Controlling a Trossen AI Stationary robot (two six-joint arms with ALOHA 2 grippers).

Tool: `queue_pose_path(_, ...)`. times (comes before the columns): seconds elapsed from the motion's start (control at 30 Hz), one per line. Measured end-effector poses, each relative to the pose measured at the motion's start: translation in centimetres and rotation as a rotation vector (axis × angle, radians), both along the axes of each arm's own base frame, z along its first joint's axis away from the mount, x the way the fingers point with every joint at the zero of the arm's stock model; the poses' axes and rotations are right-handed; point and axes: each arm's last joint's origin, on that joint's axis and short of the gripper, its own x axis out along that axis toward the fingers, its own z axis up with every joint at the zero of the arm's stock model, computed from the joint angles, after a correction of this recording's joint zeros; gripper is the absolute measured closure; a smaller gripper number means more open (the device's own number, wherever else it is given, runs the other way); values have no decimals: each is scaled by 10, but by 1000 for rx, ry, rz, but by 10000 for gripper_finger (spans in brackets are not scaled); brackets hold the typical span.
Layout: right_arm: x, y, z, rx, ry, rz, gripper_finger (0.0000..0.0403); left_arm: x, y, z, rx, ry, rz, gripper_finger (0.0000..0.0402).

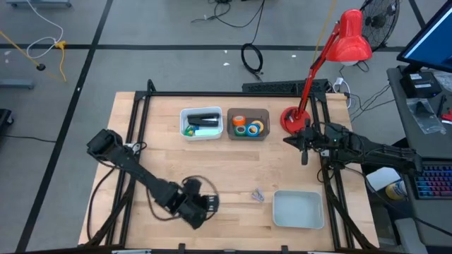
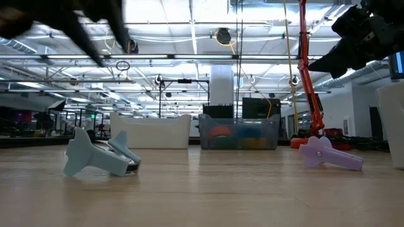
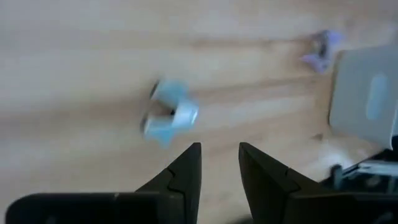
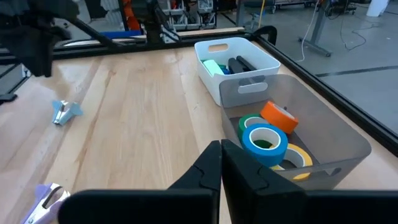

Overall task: Pick and place Stapler, Stapler remover, tape
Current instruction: Put the light blue staple remover into the gray bin

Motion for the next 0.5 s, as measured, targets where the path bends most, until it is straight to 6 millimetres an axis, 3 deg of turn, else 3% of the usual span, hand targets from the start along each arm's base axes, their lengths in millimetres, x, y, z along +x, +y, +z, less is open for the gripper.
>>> queue_pose_path(0.27,0,0,0,-9,5,3,399,34,37,6,333,-56,-593,293)
queue_pose_path(0.5,0,0,0,2,3,0,399,40,50,5,336,-78,-1071,293)
